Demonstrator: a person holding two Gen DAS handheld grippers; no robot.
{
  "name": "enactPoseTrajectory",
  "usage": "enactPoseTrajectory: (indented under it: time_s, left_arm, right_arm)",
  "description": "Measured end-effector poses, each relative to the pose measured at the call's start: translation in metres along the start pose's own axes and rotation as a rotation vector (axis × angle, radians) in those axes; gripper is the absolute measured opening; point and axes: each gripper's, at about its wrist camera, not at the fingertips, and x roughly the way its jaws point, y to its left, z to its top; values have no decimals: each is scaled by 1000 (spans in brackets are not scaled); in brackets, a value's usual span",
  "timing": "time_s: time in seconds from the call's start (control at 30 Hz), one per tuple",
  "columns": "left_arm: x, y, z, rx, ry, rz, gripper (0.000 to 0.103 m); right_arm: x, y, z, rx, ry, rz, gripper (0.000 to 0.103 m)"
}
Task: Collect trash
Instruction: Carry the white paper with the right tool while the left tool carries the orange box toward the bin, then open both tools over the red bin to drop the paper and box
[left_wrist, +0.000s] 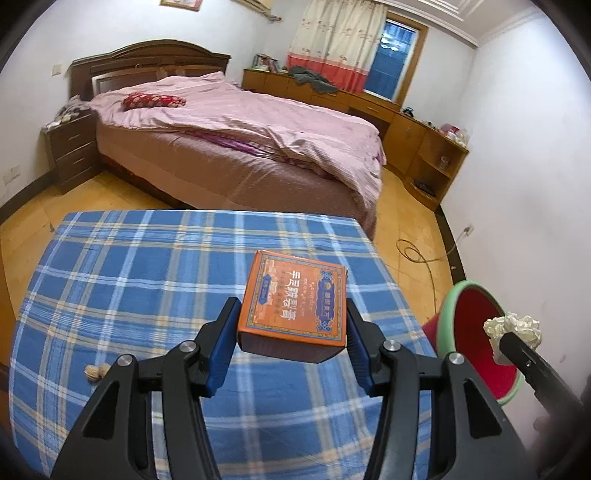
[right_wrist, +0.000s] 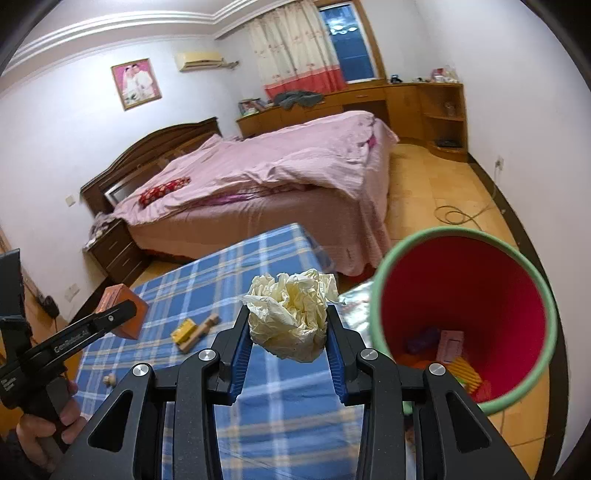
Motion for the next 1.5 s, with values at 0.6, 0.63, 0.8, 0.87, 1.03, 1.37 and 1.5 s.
enactPoseTrajectory:
  time_s: [0.6, 0.63, 0.8, 0.87, 1.03, 1.37, 1.5]
  left_arm:
    - [22, -100, -23, 169, 60, -121, 55]
    - [25, -107, -25, 184, 64, -128, 55]
    - [37, -138, -31, 243, 82, -167, 55]
    - [42, -149, -35, 261, 91, -181, 55]
    - [54, -172, -41, 314, 111, -209, 55]
    - [76, -209, -53, 382, 164, -266, 55]
    - [84, -229, -58, 417, 181, -305, 55]
  right_arm:
    - [-14, -95, -14, 105, 15, -130, 38]
    - [-12, -100, -15, 110, 19, -138, 38]
    - [-4, -130, -18, 145, 39, -166, 41]
    - [-3, -140, -19, 161, 41, -169, 43]
    - [-3, -161, -21, 199, 35, -173, 58]
    - [-13, -182, -19, 242, -9, -166, 60]
    - [-19, -189, -20, 245, -29, -186, 60]
